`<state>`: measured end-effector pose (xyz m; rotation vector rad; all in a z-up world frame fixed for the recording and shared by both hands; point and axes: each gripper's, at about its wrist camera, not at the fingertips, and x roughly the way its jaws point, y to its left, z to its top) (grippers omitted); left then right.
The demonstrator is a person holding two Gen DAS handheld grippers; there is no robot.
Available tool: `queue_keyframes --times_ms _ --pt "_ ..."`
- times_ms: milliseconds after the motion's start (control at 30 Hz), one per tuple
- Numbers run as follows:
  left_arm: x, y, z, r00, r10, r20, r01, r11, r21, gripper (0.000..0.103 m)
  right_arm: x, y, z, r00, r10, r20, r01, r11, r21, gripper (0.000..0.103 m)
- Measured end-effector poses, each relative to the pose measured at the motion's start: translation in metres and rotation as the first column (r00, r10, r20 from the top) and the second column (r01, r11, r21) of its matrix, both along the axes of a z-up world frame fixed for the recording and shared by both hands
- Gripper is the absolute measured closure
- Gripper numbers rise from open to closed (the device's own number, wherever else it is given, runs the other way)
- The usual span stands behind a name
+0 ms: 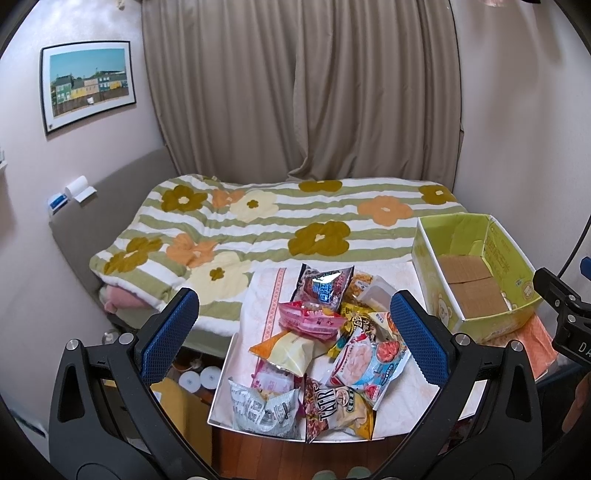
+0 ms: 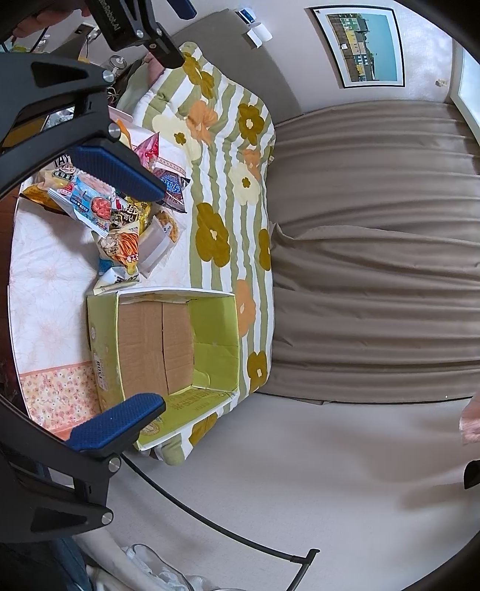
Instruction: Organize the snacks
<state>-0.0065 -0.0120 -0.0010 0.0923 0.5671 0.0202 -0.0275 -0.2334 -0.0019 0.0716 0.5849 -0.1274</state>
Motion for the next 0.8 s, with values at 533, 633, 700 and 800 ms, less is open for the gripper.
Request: queue_keyframes --times_ms 533,633,700,800 --pt "0.012 0.051 -0.061 0.971 0.004 -0.239 -0.015 0.999 -0.045 0.000 0.024 0.006 -0.063 0.970 0.182 -0.158 -0.143 0.962 0.231 0.000" --pt "0.019 0.062 -0.091 0.953 -0.024 -0.301 0.018 1.000 -0.022 0.000 0.032 0.014 -0.094 0.953 0.207 -0.221 -0.132 0.940 0.314 0.000" --pt "0.026 0.070 -0.106 0.938 -0.045 -0.343 0.037 0.999 -0.029 0.000 0.038 0.019 -0.114 0.945 0.208 -0.253 -0.108 0.928 0.357 0.000" --pt "0.039 0.085 -0.131 0.909 -0.098 -0.406 0.070 0.994 -0.083 0.000 0.050 0.027 -0.136 0.933 0.214 -0.290 -0.079 0.906 0.416 0.000"
